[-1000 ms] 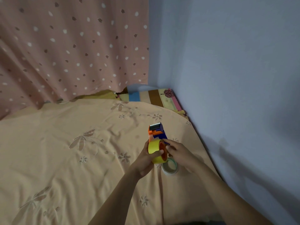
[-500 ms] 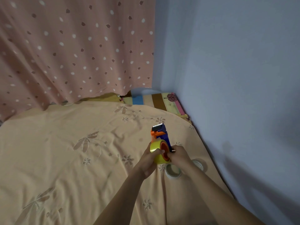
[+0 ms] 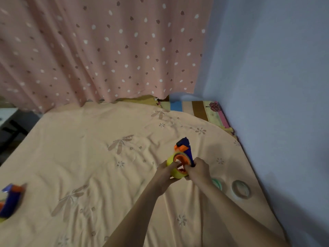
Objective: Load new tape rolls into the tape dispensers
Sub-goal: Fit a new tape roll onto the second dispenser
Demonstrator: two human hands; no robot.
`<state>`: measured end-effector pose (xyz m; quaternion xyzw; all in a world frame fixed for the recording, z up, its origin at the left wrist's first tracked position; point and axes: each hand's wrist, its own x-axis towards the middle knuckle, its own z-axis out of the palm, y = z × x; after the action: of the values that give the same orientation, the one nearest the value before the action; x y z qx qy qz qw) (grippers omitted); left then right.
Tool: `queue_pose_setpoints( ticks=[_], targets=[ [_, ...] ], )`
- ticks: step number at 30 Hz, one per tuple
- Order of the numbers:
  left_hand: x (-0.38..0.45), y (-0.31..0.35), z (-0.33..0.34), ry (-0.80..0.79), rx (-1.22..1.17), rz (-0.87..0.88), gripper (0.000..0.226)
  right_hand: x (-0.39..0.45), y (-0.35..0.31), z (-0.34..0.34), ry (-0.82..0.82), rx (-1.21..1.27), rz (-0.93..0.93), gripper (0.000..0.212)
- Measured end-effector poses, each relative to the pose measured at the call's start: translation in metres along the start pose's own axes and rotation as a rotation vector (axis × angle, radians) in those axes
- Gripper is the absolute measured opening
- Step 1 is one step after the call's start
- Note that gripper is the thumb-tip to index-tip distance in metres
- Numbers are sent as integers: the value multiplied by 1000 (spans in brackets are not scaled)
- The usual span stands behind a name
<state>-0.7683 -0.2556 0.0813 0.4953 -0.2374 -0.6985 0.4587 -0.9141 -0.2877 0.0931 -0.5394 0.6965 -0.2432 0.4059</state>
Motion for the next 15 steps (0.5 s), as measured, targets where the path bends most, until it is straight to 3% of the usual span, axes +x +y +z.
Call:
queue_pose_setpoints(
  ticks=[12, 15],
  targets=[
    [-71, -1, -66, 349, 25, 49, 45, -33, -24, 67, -161, -164, -232, 22],
    [-94, -8, -77, 437, -3, 55, 38, -48, -26, 80, -246, -172, -284, 19]
  ],
)
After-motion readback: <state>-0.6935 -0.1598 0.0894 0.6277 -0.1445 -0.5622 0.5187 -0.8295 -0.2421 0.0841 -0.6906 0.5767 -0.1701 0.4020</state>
